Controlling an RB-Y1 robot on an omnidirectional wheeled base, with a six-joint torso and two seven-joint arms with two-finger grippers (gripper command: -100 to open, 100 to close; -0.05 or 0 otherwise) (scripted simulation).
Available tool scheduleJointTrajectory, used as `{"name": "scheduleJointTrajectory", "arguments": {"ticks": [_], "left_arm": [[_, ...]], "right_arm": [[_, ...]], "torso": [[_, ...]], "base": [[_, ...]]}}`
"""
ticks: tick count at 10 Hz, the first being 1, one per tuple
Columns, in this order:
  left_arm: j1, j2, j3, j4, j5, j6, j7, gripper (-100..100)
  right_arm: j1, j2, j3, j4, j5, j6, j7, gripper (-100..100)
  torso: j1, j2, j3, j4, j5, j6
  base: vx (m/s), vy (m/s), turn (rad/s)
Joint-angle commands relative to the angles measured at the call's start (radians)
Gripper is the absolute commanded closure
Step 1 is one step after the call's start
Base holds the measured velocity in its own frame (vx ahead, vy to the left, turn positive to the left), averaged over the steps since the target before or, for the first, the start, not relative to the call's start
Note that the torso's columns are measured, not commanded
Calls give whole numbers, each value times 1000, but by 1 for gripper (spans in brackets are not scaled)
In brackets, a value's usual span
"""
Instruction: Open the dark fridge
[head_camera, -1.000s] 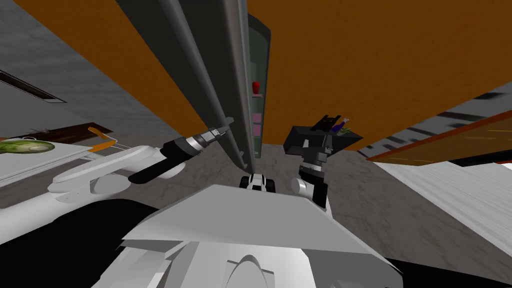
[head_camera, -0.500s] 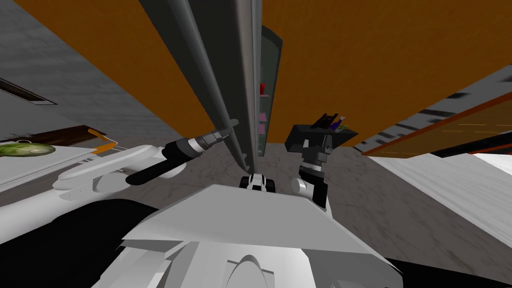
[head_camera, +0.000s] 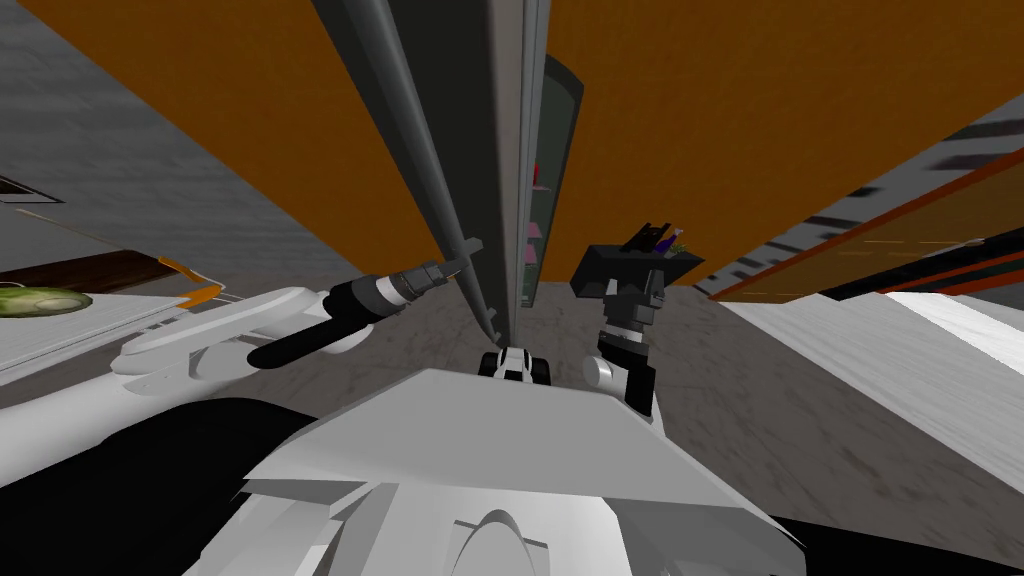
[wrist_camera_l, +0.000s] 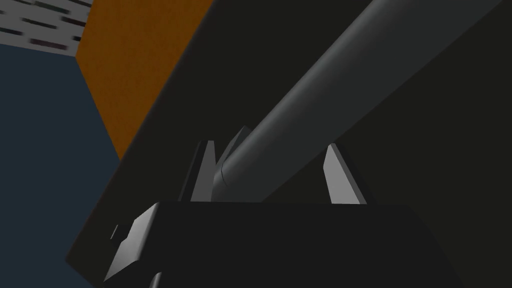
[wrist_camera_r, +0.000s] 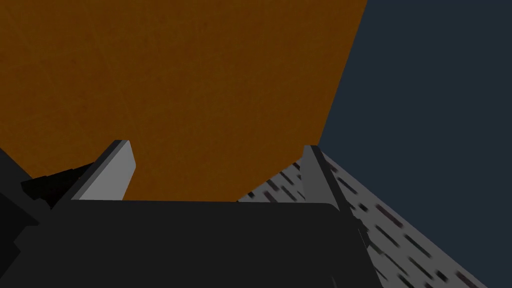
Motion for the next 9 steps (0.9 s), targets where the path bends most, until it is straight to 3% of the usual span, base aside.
{"name": "scheduleJointTrajectory", "arguments": {"ticks": [1,3,5,9], "left_arm": [[-8,5,-7,0,1,-26,-3,100],[-15,9,-14,-1,2,-50,-4,100],[-22,13,-22,-1,3,-75,-5,100],[-22,13,-22,-1,3,-75,-5,100]], "right_arm": [[0,0,0,0,0,0,0,0],[0,0,0,0,0,0,0,0],[0,0,0,0,0,0,0,0],[0,0,0,0,0,0,0,0]], "torso": [[-1,0,0,1,-1,-2],[7,4,2,3,0,2],[1,8,7,2,0,0],[-2,10,9,1,-1,0]], "base": [[-42,113,-85],[-119,205,-119],[-120,167,-99],[-5,1,17]]}}
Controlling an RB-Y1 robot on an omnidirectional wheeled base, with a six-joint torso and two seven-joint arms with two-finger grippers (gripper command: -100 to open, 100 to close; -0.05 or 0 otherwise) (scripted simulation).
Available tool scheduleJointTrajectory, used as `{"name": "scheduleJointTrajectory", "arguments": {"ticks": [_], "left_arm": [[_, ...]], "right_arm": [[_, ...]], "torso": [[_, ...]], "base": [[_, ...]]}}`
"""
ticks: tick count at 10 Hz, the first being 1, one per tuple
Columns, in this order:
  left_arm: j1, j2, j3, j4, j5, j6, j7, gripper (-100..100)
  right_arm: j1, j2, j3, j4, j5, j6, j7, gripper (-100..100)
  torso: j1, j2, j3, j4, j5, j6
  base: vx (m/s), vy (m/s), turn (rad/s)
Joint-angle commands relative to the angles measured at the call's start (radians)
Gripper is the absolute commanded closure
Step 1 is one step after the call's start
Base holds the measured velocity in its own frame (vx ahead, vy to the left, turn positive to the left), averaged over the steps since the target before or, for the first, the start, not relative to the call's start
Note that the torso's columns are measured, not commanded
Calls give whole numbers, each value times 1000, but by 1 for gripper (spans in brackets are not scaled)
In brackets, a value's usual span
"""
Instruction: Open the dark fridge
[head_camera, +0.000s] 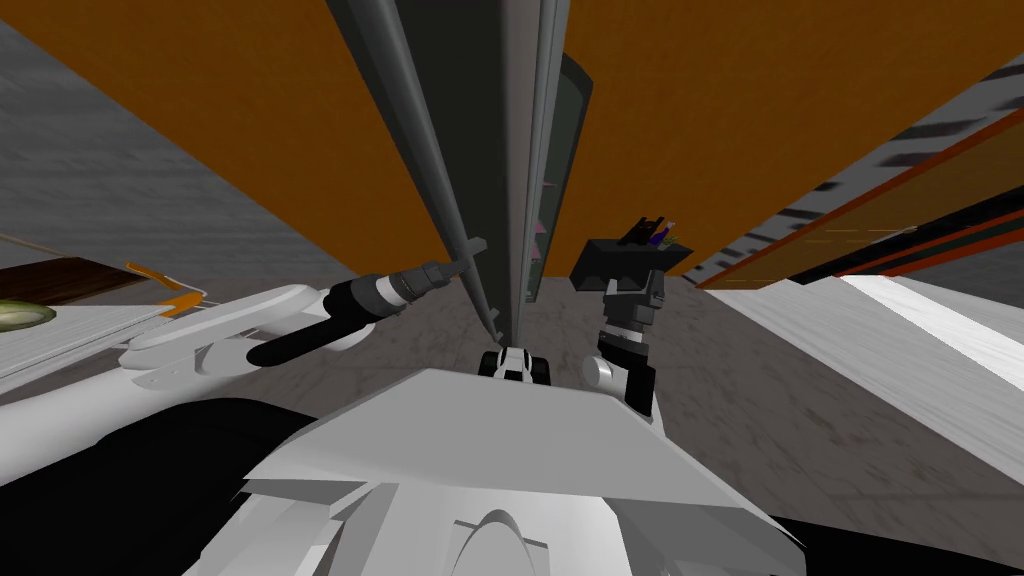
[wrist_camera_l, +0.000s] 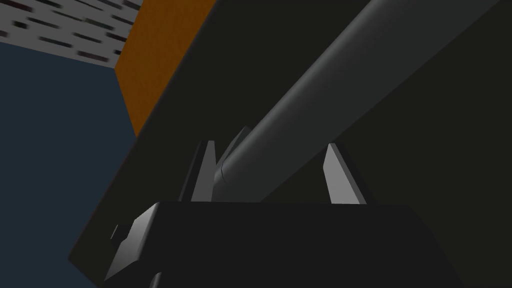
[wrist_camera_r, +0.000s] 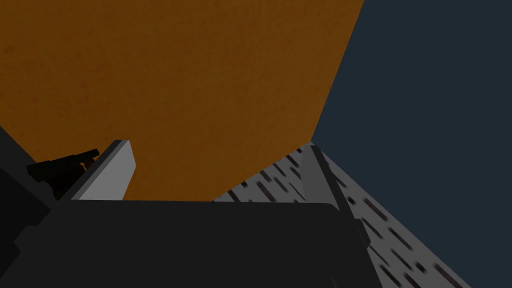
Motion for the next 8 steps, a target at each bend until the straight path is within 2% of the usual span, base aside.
{"name": "scheduleJointTrajectory", "arguments": {"ticks": [1,4,5,8], "left_arm": [[8,5,-8,-11,1,-9,5,100],[8,5,-8,-11,1,-9,5,100],[6,0,3,-7,0,-13,1,100],[4,2,-2,-10,-1,-48,0,100]], "right_arm": [[0,0,0,0,0,0,0,0],[0,0,0,0,0,0,0,0],[0,0,0,0,0,0,0,0],[0,0,0,0,0,0,0,0]], "torso": [[0,0,0,0,0,0],[1,0,0,0,0,2],[0,0,0,0,0,1],[2,2,-1,4,-1,1]], "base": [[15,-21,12],[1,6,-24],[-21,52,-84],[-115,172,-92]]}}
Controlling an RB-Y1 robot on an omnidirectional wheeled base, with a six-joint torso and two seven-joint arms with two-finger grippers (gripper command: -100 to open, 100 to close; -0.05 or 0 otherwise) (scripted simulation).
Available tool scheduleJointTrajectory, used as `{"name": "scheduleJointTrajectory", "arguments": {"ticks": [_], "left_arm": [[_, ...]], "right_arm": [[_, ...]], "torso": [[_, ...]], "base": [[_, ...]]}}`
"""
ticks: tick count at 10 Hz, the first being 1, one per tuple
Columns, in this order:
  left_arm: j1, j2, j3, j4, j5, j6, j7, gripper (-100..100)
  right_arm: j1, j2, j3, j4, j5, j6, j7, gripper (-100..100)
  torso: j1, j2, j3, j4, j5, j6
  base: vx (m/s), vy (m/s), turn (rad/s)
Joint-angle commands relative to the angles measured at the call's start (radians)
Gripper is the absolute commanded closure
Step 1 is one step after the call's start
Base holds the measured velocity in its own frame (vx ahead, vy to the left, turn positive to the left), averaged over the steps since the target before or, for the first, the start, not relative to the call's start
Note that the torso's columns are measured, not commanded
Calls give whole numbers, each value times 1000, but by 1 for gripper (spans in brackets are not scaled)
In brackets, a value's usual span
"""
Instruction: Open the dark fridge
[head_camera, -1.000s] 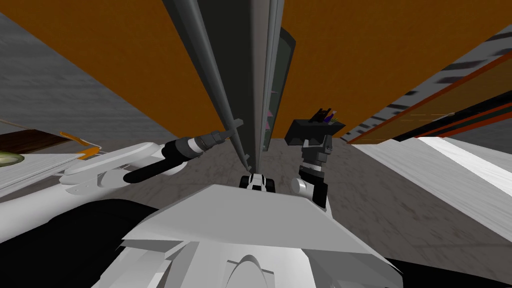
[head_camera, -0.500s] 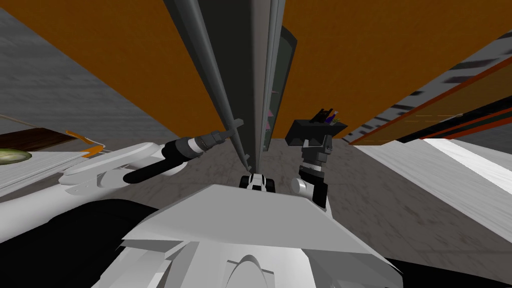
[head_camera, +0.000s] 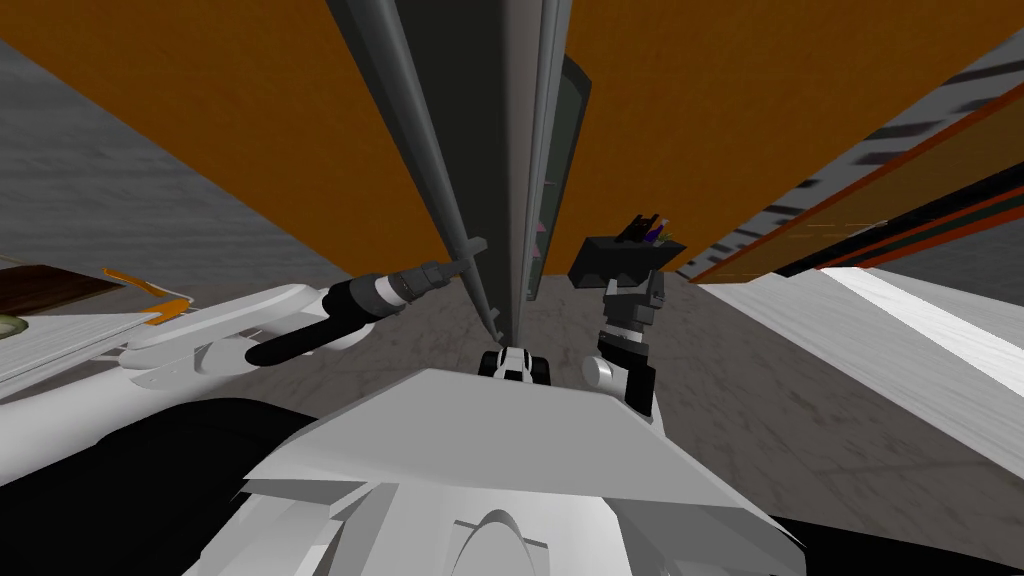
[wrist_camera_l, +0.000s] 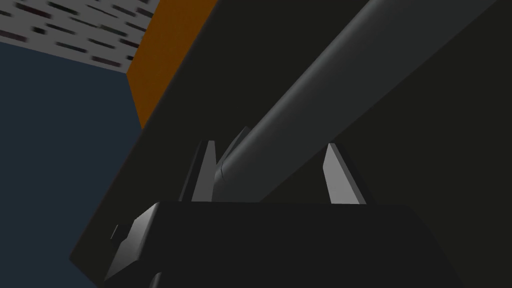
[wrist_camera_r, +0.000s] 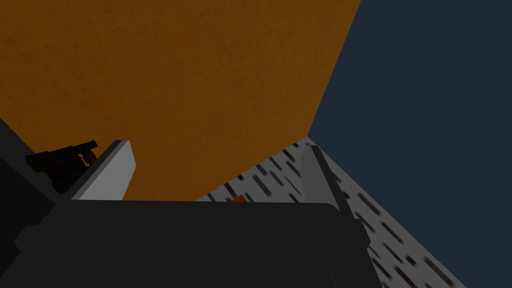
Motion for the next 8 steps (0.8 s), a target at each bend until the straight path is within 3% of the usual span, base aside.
{"name": "scheduleJointTrajectory", "arguments": {"ticks": [1,8], "left_arm": [[2,2,-10,-15,-1,-47,-1,100],[2,2,-10,-15,-1,-47,-1,100]], "right_arm": [[0,0,0,0,0,0,0,0],[0,0,0,0,0,0,0,0]], "torso": [[-1,2,2,0,0,0],[-4,6,6,0,-1,0]], "base": [[-129,199,-127],[-14,19,-6]]}}
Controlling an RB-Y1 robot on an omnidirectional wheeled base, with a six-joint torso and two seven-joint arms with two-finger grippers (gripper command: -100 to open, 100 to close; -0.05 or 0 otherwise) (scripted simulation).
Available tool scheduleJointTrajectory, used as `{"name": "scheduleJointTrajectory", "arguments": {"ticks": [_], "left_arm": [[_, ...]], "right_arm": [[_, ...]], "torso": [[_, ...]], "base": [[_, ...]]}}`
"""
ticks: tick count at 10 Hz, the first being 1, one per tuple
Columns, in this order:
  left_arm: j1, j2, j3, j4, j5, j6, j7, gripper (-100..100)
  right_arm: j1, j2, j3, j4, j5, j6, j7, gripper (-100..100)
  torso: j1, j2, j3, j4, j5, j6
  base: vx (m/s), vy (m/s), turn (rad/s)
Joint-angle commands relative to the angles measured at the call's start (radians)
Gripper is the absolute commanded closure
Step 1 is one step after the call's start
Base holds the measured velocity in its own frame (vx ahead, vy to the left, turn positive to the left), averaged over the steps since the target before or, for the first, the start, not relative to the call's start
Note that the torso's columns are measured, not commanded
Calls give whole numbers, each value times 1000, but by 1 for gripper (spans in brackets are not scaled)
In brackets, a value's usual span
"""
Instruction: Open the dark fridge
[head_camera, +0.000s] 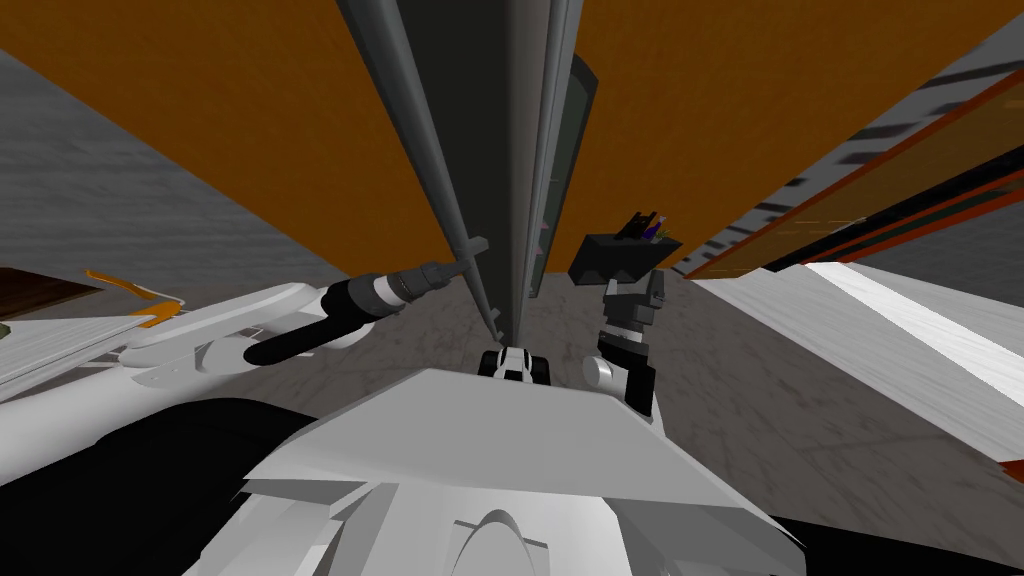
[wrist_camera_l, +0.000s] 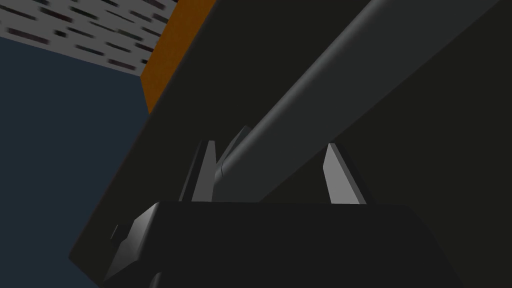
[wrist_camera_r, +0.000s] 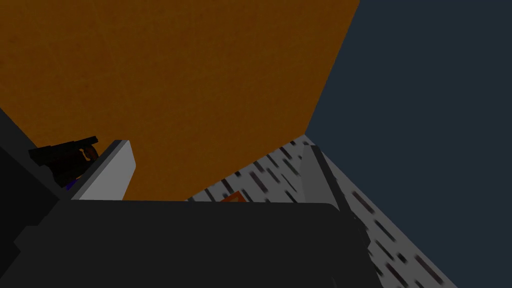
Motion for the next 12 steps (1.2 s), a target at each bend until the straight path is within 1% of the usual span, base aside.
{"name": "scheduleJointTrajectory", "arguments": {"ticks": [1,2,3,4,8,9,10,11,12], "left_arm": [[10,2,-11,-20,-2,-15,2,100],[10,2,-11,-20,-2,-15,2,100],[9,-7,4,-11,-3,-22,-3,100],[9,-7,4,-11,-3,-22,-3,100],[5,-5,-4,-18,-3,-65,-4,100],[16,13,74,-6,20,-40,32,-100],[12,28,94,-10,31,-35,48,-100],[3,56,134,-17,52,-23,80,-100],[-1,71,154,-21,63,-18,96,-100]], "right_arm": [[0,0,0,0,0,0,0,0],[0,0,0,0,0,0,0,0],[0,0,0,0,0,0,0,0],[0,0,0,0,0,0,0,0],[0,0,0,0,0,0,0,0],[0,0,0,0,0,0,0,0],[0,0,0,0,0,0,0,0],[0,0,0,0,0,0,0,0],[0,0,0,0,0,0,0,0]], "torso": [[0,2,1,0,0,-1],[-1,2,3,0,1,-2],[-1,1,2,-1,1,-2],[5,2,0,2,1,0],[2,7,4,5,0,-3],[3,9,6,5,1,-3],[-2,0,-1,3,-1,-1],[-4,-17,-13,-2,-2,0],[-1,-28,-21,-6,-2,1]], "base": [[-10,3,33],[19,-22,-10],[-25,104,-107],[-86,140,-93],[-94,147,-62],[-61,76,40],[-8,-23,118],[1,-41,137],[13,-35,49]]}}
